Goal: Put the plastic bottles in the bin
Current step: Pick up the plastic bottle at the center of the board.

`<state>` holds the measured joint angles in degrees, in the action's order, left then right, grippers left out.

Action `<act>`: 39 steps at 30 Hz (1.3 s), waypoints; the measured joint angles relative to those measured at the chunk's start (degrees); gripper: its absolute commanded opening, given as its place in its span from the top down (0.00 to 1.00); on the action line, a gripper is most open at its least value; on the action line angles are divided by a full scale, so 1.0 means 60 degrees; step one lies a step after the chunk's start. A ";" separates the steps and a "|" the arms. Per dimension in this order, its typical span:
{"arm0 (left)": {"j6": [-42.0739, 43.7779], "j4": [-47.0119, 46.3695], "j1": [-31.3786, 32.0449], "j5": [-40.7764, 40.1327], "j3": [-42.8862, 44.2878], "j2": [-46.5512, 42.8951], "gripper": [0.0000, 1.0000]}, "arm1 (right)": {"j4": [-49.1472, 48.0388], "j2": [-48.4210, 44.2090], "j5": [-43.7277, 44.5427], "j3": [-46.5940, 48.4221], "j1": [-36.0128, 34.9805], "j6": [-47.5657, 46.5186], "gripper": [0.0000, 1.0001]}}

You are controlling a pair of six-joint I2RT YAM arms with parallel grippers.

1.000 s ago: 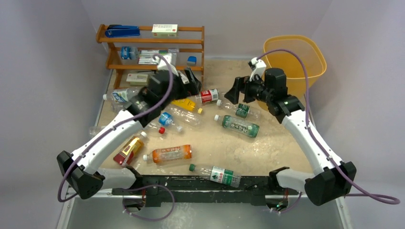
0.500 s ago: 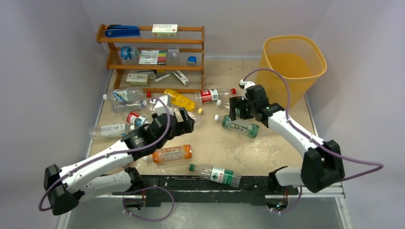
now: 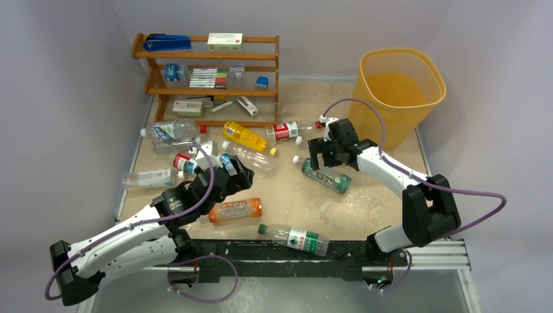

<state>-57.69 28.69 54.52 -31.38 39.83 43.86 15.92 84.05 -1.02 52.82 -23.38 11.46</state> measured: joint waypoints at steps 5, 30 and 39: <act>-0.0102 0.0113 0.0000 0.0004 -0.0321 -0.0262 0.04 | -0.0011 0.0011 -0.0171 0.0000 -0.0361 0.0011 0.00; -0.0328 0.0408 0.0000 0.0011 -0.0670 -0.1107 0.04 | 0.0175 0.0812 0.0069 -0.0142 -0.1789 0.1107 0.45; -0.0331 0.0623 0.0000 0.0007 -0.0670 -0.1297 0.04 | 0.1989 -0.0943 -0.0073 0.2659 -0.1716 0.1155 0.46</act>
<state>-59.68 32.42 54.52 -31.33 35.81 36.07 27.86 78.39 -1.45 68.77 -33.67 18.39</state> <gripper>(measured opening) 0.957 0.632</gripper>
